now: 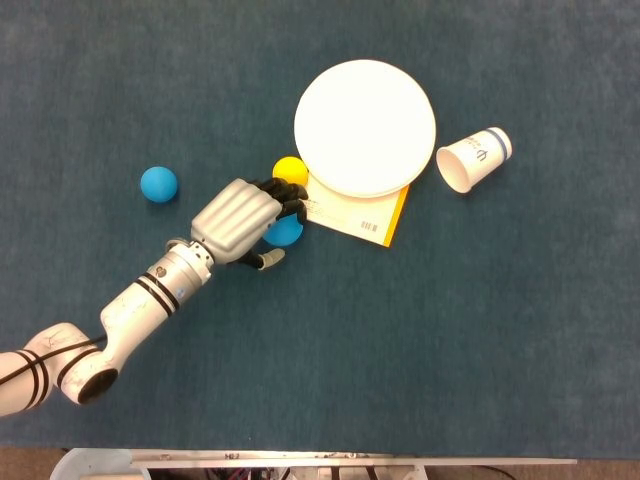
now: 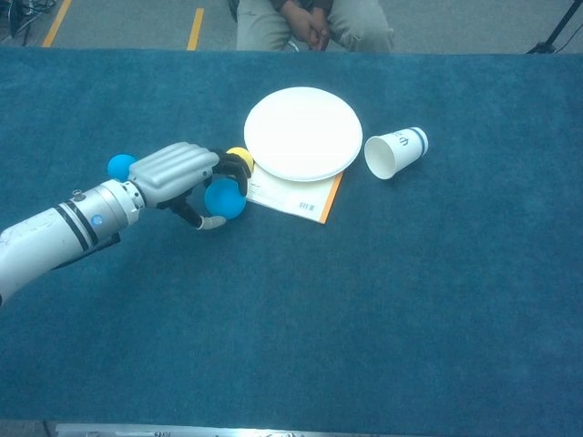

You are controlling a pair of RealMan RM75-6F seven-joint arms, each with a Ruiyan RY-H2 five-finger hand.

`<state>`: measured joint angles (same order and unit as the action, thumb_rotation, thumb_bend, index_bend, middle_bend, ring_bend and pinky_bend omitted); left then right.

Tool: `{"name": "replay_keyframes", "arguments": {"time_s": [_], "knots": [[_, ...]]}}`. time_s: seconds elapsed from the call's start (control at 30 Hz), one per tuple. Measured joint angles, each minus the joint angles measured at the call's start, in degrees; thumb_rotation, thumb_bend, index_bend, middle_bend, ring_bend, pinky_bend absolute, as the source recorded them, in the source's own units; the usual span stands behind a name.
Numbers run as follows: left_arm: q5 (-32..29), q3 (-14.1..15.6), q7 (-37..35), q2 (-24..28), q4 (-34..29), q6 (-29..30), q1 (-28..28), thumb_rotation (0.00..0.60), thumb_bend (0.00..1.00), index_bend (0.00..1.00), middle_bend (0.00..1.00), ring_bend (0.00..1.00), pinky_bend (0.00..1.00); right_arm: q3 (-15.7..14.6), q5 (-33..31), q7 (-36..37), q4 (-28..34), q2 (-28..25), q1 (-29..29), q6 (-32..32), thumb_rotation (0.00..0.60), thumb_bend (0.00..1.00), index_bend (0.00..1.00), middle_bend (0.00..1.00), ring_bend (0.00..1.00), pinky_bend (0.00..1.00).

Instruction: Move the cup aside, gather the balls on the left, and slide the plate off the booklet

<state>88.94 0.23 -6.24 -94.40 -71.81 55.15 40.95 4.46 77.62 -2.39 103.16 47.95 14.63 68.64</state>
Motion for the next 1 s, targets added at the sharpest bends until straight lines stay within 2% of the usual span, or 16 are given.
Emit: {"name": "replay_keyframes", "arguments": {"time_s": [0.37, 1.0], "knots": [[1.65, 0.76, -2.96, -1.23, 2.97, 1.71, -0.12, 0.6, 0.26, 0.43, 0.3, 0.28, 0.51, 0.18, -0.43, -0.65, 0.65, -0.2, 0.03, -0.05, 0.6, 0.17, 0.28, 0.39, 0.36, 0.59], [2.62, 1.6, -4.5, -0.2, 2.03, 3.14, -0.62, 0.6, 0.26, 0.46, 0.33, 0.34, 0.56, 0.31, -0.47, -0.52, 0.88, -0.32, -0.17, 0.24, 0.6, 0.17, 0.28, 0.39, 0.36, 0.59]]}}
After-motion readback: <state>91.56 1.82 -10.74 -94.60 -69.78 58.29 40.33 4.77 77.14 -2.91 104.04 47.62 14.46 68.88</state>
